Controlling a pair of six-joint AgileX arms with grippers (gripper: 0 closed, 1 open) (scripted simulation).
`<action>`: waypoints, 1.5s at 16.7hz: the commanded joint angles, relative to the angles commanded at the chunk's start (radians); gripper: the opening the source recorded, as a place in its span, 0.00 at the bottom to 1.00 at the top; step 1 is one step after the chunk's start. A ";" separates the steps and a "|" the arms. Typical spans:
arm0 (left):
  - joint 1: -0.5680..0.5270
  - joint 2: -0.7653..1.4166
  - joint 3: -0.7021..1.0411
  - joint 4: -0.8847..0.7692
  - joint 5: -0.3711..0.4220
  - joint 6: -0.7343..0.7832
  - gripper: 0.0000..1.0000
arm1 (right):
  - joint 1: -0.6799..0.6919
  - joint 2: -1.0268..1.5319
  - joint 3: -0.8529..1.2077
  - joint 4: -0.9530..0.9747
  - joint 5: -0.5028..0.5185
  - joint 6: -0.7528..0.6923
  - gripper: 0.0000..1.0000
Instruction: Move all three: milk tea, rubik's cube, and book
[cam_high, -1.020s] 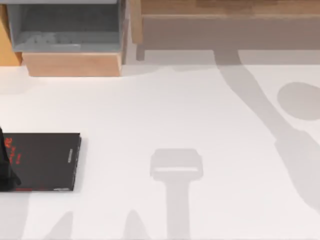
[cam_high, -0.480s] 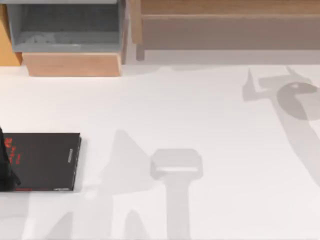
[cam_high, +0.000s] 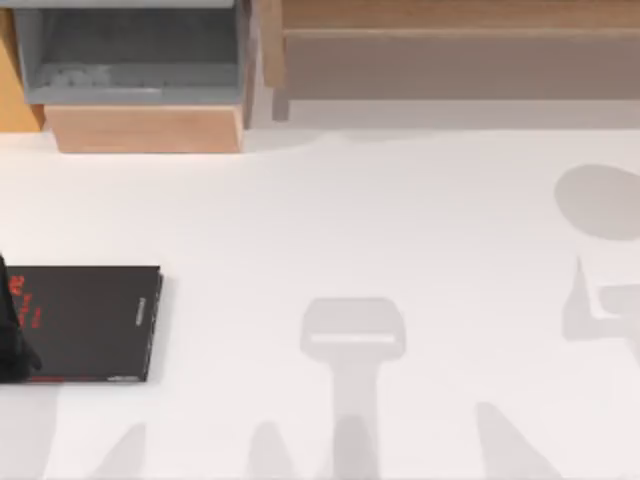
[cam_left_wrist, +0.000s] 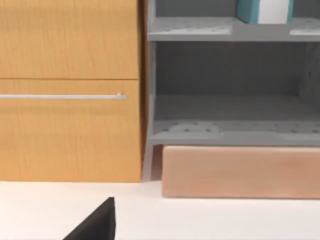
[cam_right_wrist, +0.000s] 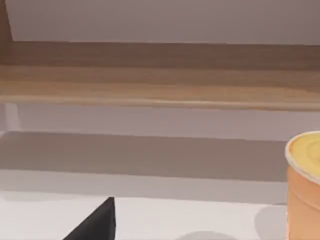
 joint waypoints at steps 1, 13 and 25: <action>0.000 0.000 0.000 0.000 0.000 0.000 1.00 | -0.015 -0.078 -0.061 -0.003 0.001 -0.003 1.00; 0.000 0.000 0.000 0.000 0.000 0.000 1.00 | -0.062 -0.350 -0.267 -0.016 0.019 -0.014 1.00; -0.105 0.811 0.562 0.289 -0.087 -0.003 1.00 | -0.062 -0.350 -0.267 -0.016 0.019 -0.014 1.00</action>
